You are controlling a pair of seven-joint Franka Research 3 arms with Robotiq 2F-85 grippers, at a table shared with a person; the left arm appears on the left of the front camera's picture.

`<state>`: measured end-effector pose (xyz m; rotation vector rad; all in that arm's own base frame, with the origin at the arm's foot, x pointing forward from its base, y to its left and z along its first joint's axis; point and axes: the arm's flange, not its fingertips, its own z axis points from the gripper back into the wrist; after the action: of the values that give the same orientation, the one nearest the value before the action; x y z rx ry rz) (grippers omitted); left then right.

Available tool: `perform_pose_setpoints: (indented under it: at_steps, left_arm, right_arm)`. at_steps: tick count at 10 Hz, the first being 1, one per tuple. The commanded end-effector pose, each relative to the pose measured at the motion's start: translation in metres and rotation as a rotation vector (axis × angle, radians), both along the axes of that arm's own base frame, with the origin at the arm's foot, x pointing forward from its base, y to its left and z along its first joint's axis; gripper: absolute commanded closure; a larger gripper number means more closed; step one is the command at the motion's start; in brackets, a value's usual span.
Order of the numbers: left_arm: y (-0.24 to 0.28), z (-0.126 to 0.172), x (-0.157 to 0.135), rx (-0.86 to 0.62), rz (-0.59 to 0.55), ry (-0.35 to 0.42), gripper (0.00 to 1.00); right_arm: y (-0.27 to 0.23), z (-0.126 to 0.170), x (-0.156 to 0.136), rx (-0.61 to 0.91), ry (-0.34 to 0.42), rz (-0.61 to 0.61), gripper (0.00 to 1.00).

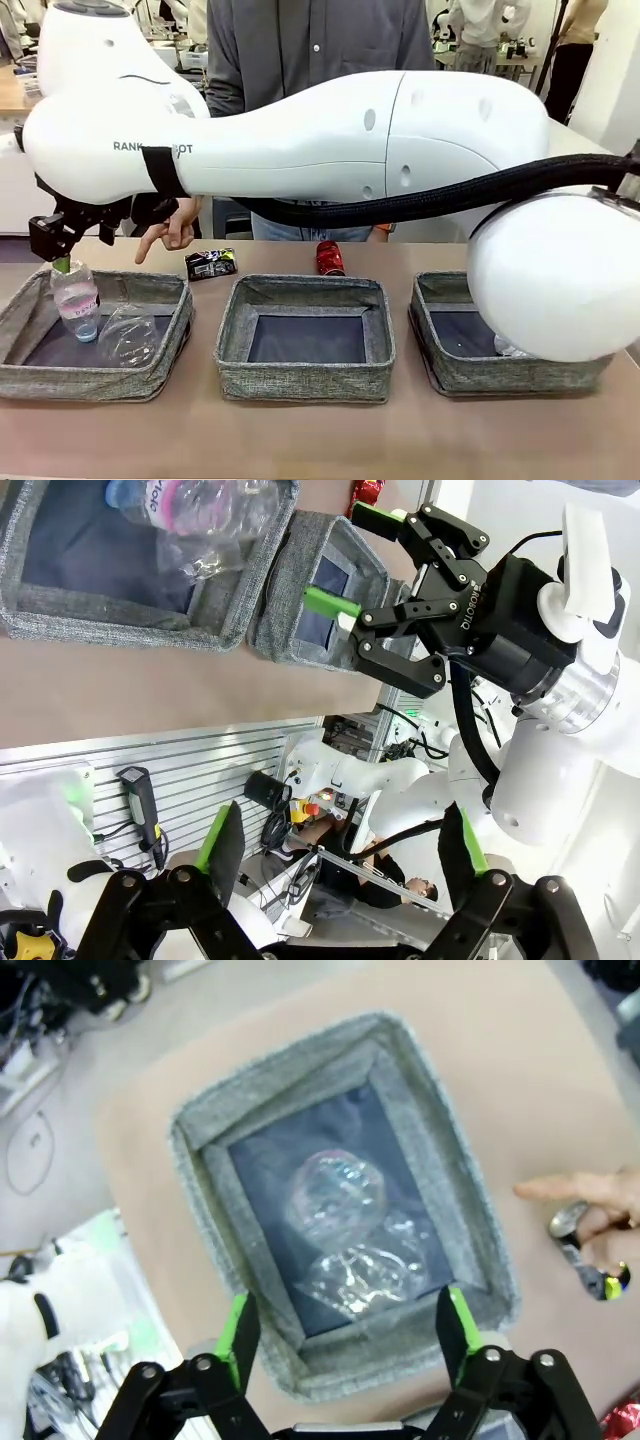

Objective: Sort the waste into the appropriate baskets.
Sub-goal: Place the picked waste into the Fabric basket indicated by the person.

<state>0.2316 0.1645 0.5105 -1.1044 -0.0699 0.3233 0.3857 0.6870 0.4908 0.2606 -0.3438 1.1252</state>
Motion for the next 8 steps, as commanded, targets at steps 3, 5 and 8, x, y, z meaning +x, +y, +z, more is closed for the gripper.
perform_pose_setpoints:
  at_steps: [3,5,8]
  left_arm:
    - [-0.003,0.0,-0.002,0.01,-0.003,-0.003,0.01]
    - [-0.003,0.0,-0.002,0.01,-0.003,-0.003,0.01]
    - [-0.003,0.0,-0.002,0.01,-0.003,-0.003,0.01]
  right_arm:
    - [0.006,0.004,0.005,0.013,-0.006,0.017,0.0]
    - [0.001,0.007,0.005,0.06,0.032,0.05,0.0]
    - [-0.043,0.015,0.01,0.058,0.134,-0.009,0.0]
